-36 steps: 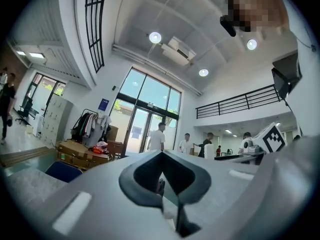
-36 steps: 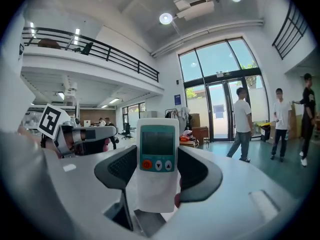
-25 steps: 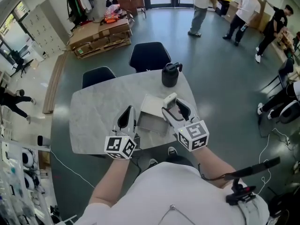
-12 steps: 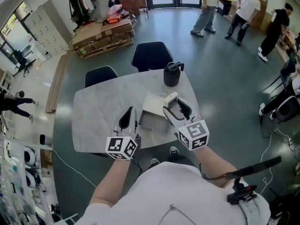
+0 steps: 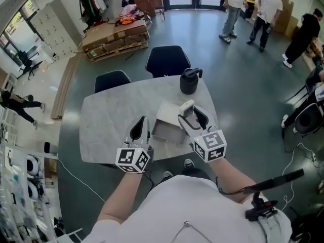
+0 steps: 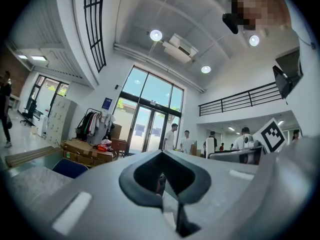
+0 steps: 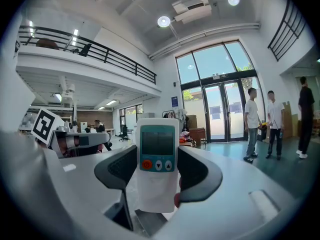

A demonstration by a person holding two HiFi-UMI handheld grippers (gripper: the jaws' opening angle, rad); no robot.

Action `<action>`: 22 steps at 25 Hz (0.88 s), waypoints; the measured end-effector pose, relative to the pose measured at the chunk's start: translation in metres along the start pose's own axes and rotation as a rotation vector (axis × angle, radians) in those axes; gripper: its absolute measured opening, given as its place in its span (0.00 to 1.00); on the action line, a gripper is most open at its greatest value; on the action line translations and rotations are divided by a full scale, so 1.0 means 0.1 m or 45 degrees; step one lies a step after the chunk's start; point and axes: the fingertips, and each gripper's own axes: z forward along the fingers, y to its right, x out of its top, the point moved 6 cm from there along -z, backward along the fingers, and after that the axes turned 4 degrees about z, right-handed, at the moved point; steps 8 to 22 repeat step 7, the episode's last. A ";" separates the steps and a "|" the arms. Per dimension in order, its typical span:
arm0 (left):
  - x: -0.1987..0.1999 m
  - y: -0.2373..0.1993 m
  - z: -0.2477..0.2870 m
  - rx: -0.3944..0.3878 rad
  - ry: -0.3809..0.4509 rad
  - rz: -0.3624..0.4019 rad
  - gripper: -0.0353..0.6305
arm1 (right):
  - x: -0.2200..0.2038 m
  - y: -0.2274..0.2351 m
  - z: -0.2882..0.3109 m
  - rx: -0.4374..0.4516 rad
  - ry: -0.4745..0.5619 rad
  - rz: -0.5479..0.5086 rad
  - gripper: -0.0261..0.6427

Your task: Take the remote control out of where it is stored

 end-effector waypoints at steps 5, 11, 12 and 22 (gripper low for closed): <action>0.02 -0.06 -0.05 0.008 -0.005 -0.005 0.05 | 0.01 -0.06 0.05 -0.002 -0.010 0.006 0.46; 0.02 -0.09 -0.06 0.013 -0.008 -0.008 0.05 | 0.02 -0.08 0.08 -0.003 -0.012 0.008 0.46; 0.02 -0.09 -0.06 0.013 -0.008 -0.008 0.05 | 0.02 -0.08 0.08 -0.003 -0.012 0.008 0.46; 0.02 -0.09 -0.06 0.013 -0.008 -0.008 0.05 | 0.02 -0.08 0.08 -0.003 -0.012 0.008 0.46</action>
